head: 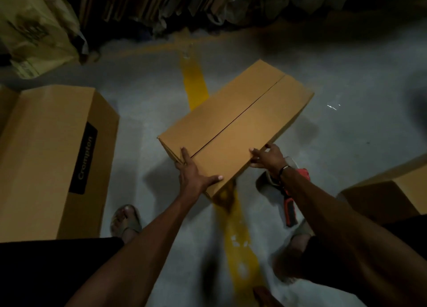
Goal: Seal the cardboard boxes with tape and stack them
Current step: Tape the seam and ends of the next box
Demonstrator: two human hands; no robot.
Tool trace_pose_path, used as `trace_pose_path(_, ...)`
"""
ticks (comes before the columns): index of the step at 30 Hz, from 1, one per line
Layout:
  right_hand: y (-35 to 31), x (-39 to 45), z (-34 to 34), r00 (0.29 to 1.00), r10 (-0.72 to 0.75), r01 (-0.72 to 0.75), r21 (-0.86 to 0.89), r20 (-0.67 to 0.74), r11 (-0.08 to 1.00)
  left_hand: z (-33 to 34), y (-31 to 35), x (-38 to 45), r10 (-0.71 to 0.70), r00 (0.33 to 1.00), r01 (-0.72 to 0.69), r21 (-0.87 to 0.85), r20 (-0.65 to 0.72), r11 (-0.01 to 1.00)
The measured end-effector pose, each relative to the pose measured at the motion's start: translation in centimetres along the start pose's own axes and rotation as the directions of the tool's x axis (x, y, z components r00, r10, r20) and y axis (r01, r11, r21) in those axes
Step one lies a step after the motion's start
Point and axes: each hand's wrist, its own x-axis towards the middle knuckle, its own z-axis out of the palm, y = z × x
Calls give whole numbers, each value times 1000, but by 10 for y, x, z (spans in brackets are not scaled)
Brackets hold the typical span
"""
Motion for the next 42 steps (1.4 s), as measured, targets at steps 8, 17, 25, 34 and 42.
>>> trace_pose_path(8,20,-33,21,999,35,-34,-94,12,995,-64,-17,36,76,982,-106,175,170,979)
trace_pose_path(17,41,-49,-46,986,164,-164,-19,-13,986,-53,21,33,-32,992,-7,292,126,956)
trace_pose_path(25,129,-14,-120,869,336,-374,-39,-362,926,1,52,42,153,988,-146,547,32,825)
trace_pose_path(34,143,0,-71,878,354,-376,-7,-322,927,81,116,53,421,839,-537,647,345,541)
trace_pose_path(42,149,9,-84,811,384,-452,-55,-442,890,82,114,57,384,819,-573,624,425,531)
